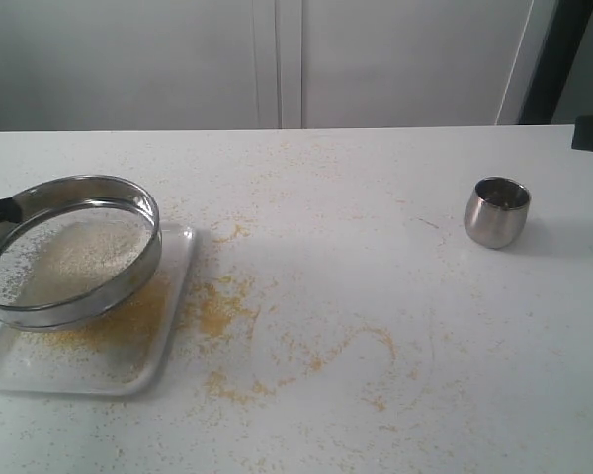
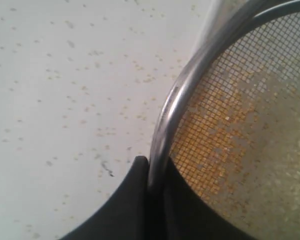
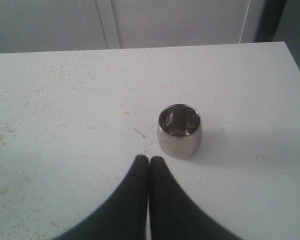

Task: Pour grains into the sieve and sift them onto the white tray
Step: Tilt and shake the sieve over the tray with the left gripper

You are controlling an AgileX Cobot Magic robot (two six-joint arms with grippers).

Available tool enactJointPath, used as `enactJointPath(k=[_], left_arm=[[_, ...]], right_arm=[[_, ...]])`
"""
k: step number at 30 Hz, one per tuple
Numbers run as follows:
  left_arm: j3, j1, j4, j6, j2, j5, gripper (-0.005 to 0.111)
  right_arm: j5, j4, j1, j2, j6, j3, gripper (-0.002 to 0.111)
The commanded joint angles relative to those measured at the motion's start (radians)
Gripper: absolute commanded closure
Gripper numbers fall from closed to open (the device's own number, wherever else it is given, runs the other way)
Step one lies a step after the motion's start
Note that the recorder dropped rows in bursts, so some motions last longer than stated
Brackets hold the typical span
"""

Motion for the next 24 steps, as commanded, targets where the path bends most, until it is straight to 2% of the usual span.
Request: enactJointPath(k=[1, 3, 5, 7, 9, 11, 13, 15, 18, 20, 22, 23, 24], left_arm=[[-0.005, -0.088, -0.122, 0.195, -0.015, -0.002, 0.107], [-0.005, -0.073, -0.052, 0.151, -0.015, -0.014, 0.107], [-0.005, -0.018, 0.021, 0.039, -0.015, -0.014, 0.107], [-0.003, 0.034, 0.023, -0.062, -0.011, 0.011, 0.107], [-0.003, 0.024, -0.018, -0.033, -0.011, 0.028, 0.107], [-0.003, -0.027, -0.092, 0.059, -0.011, 0.029, 0.107], [-0.003, -0.082, -0.076, 0.158, -0.011, 0.006, 0.107], [-0.003, -0.08, -0.024, 0.133, -0.011, -0.01, 0.107], [-0.003, -0.003, 0.042, -0.009, -0.011, -0.018, 0.107], [-0.003, 0.025, 0.024, -0.077, -0.011, 0.006, 0.107], [-0.003, 0.011, -0.032, -0.038, -0.011, 0.036, 0.107], [-0.003, -0.042, -0.11, 0.063, -0.011, 0.043, 0.107], [-0.003, -0.069, -0.112, 0.106, -0.013, 0.034, 0.107]], right_arm=[[-0.008, -0.003, 0.001, -0.007, 0.003, 0.007, 0.108], [-0.008, -0.003, 0.001, -0.007, 0.003, 0.007, 0.108], [-0.008, -0.003, 0.001, -0.007, 0.003, 0.007, 0.108], [-0.008, -0.003, 0.001, -0.007, 0.003, 0.007, 0.108], [-0.008, -0.003, 0.001, -0.007, 0.003, 0.007, 0.108], [-0.008, -0.003, 0.001, -0.007, 0.003, 0.007, 0.108], [-0.006, -0.003, 0.001, -0.007, 0.003, 0.007, 0.108], [-0.006, -0.003, 0.001, -0.007, 0.003, 0.007, 0.108], [-0.006, -0.003, 0.001, -0.007, 0.003, 0.007, 0.108], [-0.006, -0.003, 0.001, -0.007, 0.003, 0.007, 0.108], [-0.006, -0.003, 0.001, -0.007, 0.003, 0.007, 0.108], [-0.006, -0.003, 0.001, -0.007, 0.003, 0.007, 0.108], [-0.006, -0.003, 0.001, -0.007, 0.003, 0.007, 0.108]])
